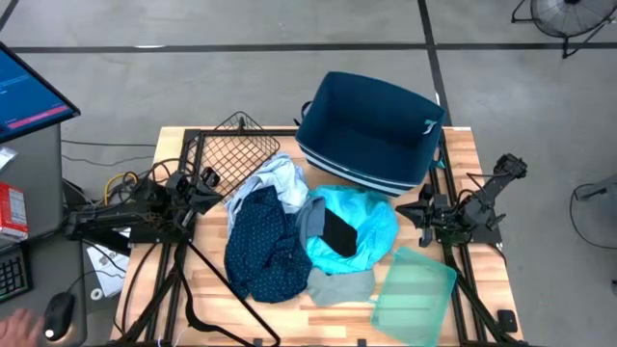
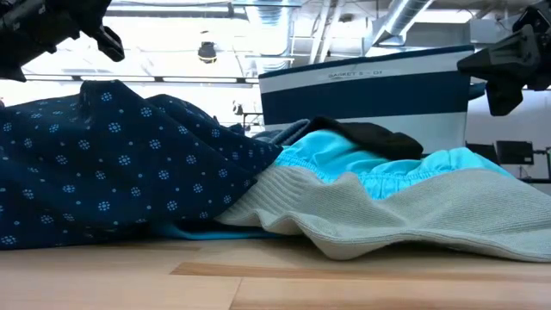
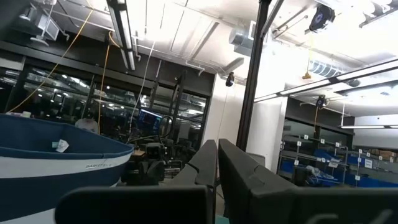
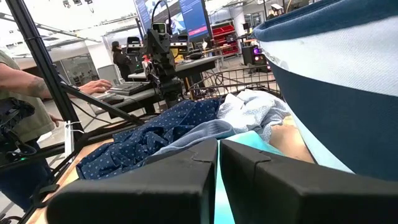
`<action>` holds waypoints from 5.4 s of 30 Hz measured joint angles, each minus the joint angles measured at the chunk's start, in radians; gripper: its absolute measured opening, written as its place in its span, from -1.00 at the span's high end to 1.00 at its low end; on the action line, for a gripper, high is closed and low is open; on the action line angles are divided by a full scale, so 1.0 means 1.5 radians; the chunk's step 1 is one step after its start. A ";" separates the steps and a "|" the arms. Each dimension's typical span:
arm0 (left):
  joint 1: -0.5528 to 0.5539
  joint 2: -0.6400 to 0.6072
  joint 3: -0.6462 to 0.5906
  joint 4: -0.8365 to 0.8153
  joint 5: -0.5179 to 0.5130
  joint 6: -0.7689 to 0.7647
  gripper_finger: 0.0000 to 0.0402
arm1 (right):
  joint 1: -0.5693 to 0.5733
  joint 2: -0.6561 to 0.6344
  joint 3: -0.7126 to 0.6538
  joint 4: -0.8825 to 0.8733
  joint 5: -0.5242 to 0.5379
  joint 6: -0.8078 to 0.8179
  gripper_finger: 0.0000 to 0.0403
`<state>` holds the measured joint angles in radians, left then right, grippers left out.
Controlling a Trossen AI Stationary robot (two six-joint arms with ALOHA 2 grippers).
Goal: Pick & Place Cloths
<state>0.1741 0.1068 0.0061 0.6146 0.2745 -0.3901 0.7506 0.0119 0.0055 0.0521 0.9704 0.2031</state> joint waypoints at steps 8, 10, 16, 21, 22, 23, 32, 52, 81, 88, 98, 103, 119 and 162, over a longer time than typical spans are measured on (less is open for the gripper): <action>0.000 0.000 0.000 0.000 0.000 0.000 0.99 | 0.000 0.000 0.000 0.000 0.000 0.000 0.92; 0.000 0.000 0.000 0.000 0.000 0.000 0.99 | 0.000 0.000 0.000 0.000 0.000 0.000 0.92; 0.000 0.000 0.000 0.000 0.000 0.000 0.99 | 0.000 0.000 0.000 0.000 0.000 0.000 0.92; 0.000 0.000 0.000 0.000 0.000 0.000 0.99 | 0.000 0.000 0.000 0.000 0.000 0.000 0.92; 0.000 0.000 0.000 0.000 0.000 0.000 0.99 | 0.000 0.000 0.000 0.000 0.000 0.000 0.92; 0.000 0.000 0.000 0.000 0.000 0.000 0.99 | 0.000 0.000 0.000 0.000 0.000 0.000 0.92; 0.000 0.000 0.000 0.000 0.000 0.000 0.99 | 0.000 0.000 0.000 0.000 0.000 0.000 0.92; 0.000 0.000 0.000 0.000 0.000 0.000 0.99 | -0.001 0.000 0.000 0.000 0.000 0.000 0.92; 0.000 0.000 0.000 0.000 0.000 0.000 0.99 | 0.000 0.000 0.000 0.000 0.000 0.000 0.92; 0.000 0.000 0.000 0.000 0.000 0.000 0.99 | 0.000 0.000 0.000 0.000 0.000 0.000 0.92; 0.000 0.000 0.000 0.000 0.000 0.000 0.99 | 0.000 0.000 0.000 0.000 0.000 0.000 0.92; 0.000 0.000 0.000 0.000 0.000 0.000 0.99 | 0.000 0.000 0.000 0.000 0.000 0.000 0.92; 0.000 0.000 0.000 0.002 -0.011 -0.004 0.99 | -0.001 0.000 0.000 0.000 0.000 0.000 0.92; -0.077 0.674 0.735 0.028 0.143 0.098 0.22 | -0.009 0.000 0.000 0.031 0.015 0.028 0.92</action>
<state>0.0593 1.1173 1.1088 0.6571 0.4883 -0.2429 0.7364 0.0116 0.0059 0.0984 0.9932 0.2451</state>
